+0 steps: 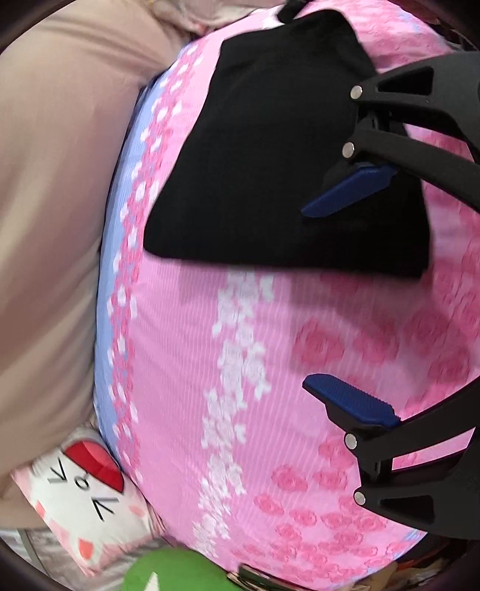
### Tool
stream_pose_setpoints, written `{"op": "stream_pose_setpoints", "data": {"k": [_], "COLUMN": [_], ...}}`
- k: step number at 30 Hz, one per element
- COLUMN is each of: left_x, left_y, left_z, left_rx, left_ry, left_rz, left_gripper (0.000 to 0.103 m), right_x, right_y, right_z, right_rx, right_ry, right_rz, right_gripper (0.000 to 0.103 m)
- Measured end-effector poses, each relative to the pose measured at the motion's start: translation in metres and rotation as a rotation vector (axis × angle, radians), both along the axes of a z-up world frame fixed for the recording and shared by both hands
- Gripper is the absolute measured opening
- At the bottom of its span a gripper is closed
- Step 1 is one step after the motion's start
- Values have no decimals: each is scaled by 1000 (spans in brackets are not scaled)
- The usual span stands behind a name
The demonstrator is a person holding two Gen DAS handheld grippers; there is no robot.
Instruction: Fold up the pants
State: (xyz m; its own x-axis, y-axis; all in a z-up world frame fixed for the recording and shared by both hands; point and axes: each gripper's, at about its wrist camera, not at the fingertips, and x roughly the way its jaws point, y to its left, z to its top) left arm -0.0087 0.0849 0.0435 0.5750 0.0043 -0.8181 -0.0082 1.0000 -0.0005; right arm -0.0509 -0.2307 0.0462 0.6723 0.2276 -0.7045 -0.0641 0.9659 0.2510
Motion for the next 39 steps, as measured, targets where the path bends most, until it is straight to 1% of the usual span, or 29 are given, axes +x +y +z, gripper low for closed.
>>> {"op": "stream_pose_setpoints", "data": {"k": [1, 4, 6, 8, 9, 10, 12, 13, 14, 15, 16, 17, 18, 19, 20, 21, 22, 23, 24, 25, 27, 29, 30, 31, 32, 34, 35, 37, 39], "left_x": [-1, -2, -3, -4, -4, -4, -1, 0, 1, 1, 1, 1, 1, 1, 2, 2, 2, 2, 2, 1, 1, 1, 0, -1, -2, -8, -9, -9, -7], "left_y": [-10, -32, -40, -44, -45, -45, -45, -44, -44, -44, -44, -45, -46, -46, -46, -46, -46, -46, -46, -46, -45, -44, -43, -43, -43, -43, -44, -45, -43], "left_z": [-1, -12, -15, -14, -15, -16, -18, -18, -17, -15, -14, -15, -16, -18, -19, -19, -18, -16, -16, -15, -14, -13, -12, -12, -11, -6, -6, -14, -24], "left_rx": [11, 12, 23, 48, 57, 60, 72, 71, 73, 75, 77, 85, 91, 88, 84, 76, 81, 85, 84, 81, 72, 61, 49, 38, 25, -31, -48, -105, -124], "left_ry": [2, 31, 30, 16, 14, 14, 17, 17, 17, 15, 11, 9, 9, 9, 12, 15, 14, 14, 17, 19, 17, 24, 26, 28, 30, 28, 32, 71, 98], "left_rz": [-20, -69, -64, -55, -51, -46, -36, -34, -31, -31, -33, -32, -29, -26, -23, -22, -17, -18, -21, -24, -25, -24, -24, -24, -30, -65, -82, -128, -128], "left_gripper": [87, 87, 87, 88, 88, 89, 90, 90, 90, 90, 90, 90, 91, 91, 92, 92, 92, 92, 92, 92, 93, 93, 93, 93, 93, 94, 96, 97, 98], "right_x": [-7, -21, -20, -11, -4, 1, 10, 12, 10, 5, 2, 1, 3, 11, 19, 19, 15, 13, 8, 4, -3, -6, -8, -9, -10, -13, -13, -13, -15], "right_y": [-11, -34, -39, -41, -39, -37, -32, -29, -27, -26, -24, -23, -24, -26, -27, -30, -33, -34, -32, -31, -29, -30, -29, -30, -30, -34, -35, -39, -42], "right_z": [-4, -18, -26, -33, -39, -43, -48, -40, -30, -12, -2, 4, 2, -12, -31, -47, -45, -41, -33, -27, -21, -22, -23, -23, -25, -32, -36, -45, -50], "right_rx": [9, 63, 90, 113, 127, 126, 124, 118, 114, 100, 92, 80, 67, 44, 15, 30, 66, 73, 45, 19, 2, 12, 14, 12, 17, 23, 27, 64, 107], "right_ry": [12, 34, 30, 39, 48, 51, 60, 42, 15, -43, -75, -92, -84, -35, 33, 47, 32, 37, 27, 15, 10, 19, 26, 26, 29, 44, 51, 71, 78], "right_rz": [-24, -63, -60, -50, -32, -27, -10, -5, 4, 4, 4, 10, 9, 0, -15, -39, -44, -44, -59, -72, -64, -68, -71, -78, -83, -97, -97, -89, -96], "right_gripper": [16, 38, 39, 45, 45, 42, 27, 17, 17, 17, 17, 17, 17, 19, 27, 27, 28, 28, 30, 35, 36, 37, 37, 40, 46, 50, 53, 56, 58]}}
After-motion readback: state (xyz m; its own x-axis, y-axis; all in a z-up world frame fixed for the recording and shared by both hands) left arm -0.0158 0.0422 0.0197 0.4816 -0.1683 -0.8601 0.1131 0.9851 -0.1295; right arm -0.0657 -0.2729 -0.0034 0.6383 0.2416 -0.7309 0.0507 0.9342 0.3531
